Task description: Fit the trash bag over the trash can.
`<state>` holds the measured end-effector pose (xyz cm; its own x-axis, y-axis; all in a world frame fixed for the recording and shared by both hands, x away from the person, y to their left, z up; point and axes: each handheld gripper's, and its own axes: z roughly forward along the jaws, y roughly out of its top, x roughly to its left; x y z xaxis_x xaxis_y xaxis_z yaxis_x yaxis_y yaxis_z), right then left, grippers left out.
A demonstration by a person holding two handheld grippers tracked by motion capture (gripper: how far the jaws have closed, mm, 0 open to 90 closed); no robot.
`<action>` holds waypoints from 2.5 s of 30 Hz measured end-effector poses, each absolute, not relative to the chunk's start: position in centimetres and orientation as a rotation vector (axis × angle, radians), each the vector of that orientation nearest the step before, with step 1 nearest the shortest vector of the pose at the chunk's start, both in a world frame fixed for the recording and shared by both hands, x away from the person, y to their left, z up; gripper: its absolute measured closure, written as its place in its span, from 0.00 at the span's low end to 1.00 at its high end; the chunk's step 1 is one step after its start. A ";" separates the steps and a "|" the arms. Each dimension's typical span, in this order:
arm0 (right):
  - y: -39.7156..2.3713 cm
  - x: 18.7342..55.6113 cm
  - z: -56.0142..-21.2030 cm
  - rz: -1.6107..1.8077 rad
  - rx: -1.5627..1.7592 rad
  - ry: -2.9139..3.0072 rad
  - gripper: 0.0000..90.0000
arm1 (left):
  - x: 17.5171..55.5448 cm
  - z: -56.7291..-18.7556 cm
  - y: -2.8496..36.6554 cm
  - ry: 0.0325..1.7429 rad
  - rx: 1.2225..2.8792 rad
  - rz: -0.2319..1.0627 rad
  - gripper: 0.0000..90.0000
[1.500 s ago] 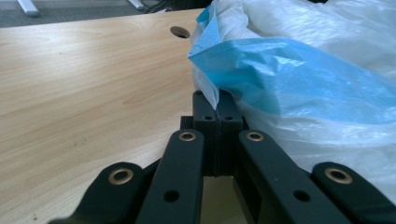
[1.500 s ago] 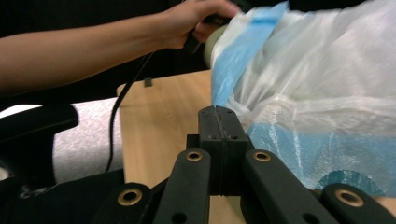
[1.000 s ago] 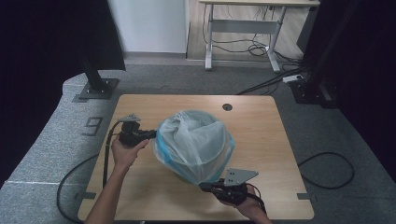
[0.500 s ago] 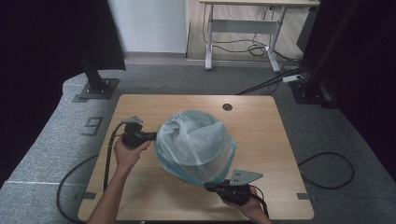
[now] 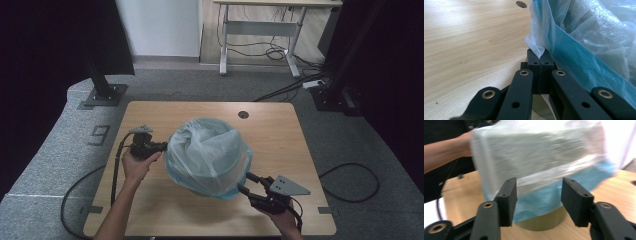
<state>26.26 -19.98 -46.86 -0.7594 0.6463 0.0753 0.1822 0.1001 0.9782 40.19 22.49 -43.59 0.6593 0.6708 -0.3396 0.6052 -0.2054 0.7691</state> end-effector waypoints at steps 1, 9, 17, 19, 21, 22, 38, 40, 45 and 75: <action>-20.2 26.4 -46.8 1.692 0.825 2.003 0.47 | 40.2 -43.6 22.5 1.006 1.896 0.084 1.00; -20.3 27.9 -46.0 1.730 0.870 2.009 0.38 | 40.2 -43.8 22.2 1.004 1.895 0.076 1.00; -18.9 29.6 -46.1 1.735 0.820 2.095 0.40 | 40.2 -43.9 21.9 0.999 1.896 0.069 1.00; -18.7 29.9 -46.4 1.747 0.808 2.110 0.43 | 40.3 -43.9 21.9 0.999 1.895 0.067 1.00; -18.6 30.1 -46.5 1.756 0.789 2.120 0.47 | 40.3 -44.0 22.0 0.999 1.894 0.067 1.00; -18.5 30.2 -46.5 1.758 0.781 2.122 0.49 | 40.3 -44.0 22.0 0.999 1.893 0.066 1.00; -18.3 30.4 -45.9 1.790 0.713 2.144 0.94 | 40.1 -44.4 22.1 0.999 1.868 0.055 1.00; -18.2 30.3 -45.8 1.790 0.716 2.141 0.99 | 40.1 -44.4 22.0 0.997 1.870 0.055 1.00; -18.1 29.7 -45.9 1.790 0.731 2.140 0.98 | 40.1 -44.5 22.1 0.997 1.870 0.055 1.00; -14.1 26.2 -45.3 1.570 0.969 2.034 0.74 | 40.1 -44.9 22.0 1.001 1.865 0.041 1.00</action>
<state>26.20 -14.11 -45.35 -0.6835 0.7227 0.1027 0.2824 0.1321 0.9502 40.08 22.02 -44.88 0.6599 0.6493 -0.3781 0.6162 -0.1797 0.7668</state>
